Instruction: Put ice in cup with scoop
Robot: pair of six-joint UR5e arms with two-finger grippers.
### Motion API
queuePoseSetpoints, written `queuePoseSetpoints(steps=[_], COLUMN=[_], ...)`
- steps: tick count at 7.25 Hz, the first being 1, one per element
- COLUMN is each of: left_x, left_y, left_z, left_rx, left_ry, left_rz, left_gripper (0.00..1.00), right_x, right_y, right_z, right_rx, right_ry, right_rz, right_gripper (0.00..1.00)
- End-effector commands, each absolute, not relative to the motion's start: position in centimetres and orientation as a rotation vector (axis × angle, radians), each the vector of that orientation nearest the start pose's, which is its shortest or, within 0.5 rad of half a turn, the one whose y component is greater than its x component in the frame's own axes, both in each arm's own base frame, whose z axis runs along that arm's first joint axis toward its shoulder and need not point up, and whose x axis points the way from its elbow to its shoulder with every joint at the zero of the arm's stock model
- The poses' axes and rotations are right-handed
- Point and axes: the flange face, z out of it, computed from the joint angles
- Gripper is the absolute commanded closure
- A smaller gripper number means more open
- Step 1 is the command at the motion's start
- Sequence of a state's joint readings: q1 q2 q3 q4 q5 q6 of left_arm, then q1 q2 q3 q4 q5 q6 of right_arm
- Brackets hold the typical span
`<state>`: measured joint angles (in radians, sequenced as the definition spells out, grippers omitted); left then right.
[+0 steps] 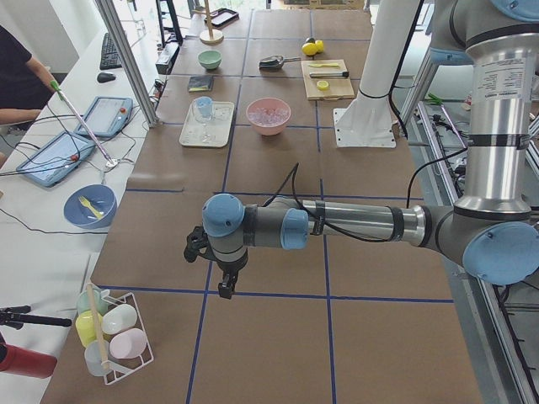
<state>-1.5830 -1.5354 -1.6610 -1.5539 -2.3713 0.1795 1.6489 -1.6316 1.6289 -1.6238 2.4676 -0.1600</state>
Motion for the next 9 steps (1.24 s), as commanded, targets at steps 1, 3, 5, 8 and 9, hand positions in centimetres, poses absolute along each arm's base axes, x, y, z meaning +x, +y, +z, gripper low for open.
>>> queuePoseSetpoints(steps=[1, 3, 5, 8, 9], left_x=[-6.8, -6.8, -6.8, -6.8, -6.7], left_y=[-47.7, -47.7, -47.4, -47.4, -47.6], left_z=[63.1, 63.3, 63.5, 63.5, 63.2], left_rx=[0.113, 0.108, 0.104, 0.098, 0.081], left_ry=[0.795, 0.795, 0.795, 0.796, 0.801], left_rz=[0.173, 0.17, 0.17, 0.154, 0.09], left_gripper=[0.0, 0.0, 0.0, 0.0, 0.0], right_x=[9.5, 9.4, 9.4, 9.4, 9.4], right_y=[-45.6, -45.2, -45.4, -45.5, -45.5], right_z=[64.7, 63.9, 63.7, 63.7, 63.7], right_rx=[0.037, 0.022, 0.027, 0.039, 0.045], right_ry=[-0.897, -0.891, -0.891, -0.886, -0.884], right_rz=[0.027, 0.08, 0.078, 0.069, 0.067], right_gripper=[0.0, 0.0, 0.0, 0.0, 0.0])
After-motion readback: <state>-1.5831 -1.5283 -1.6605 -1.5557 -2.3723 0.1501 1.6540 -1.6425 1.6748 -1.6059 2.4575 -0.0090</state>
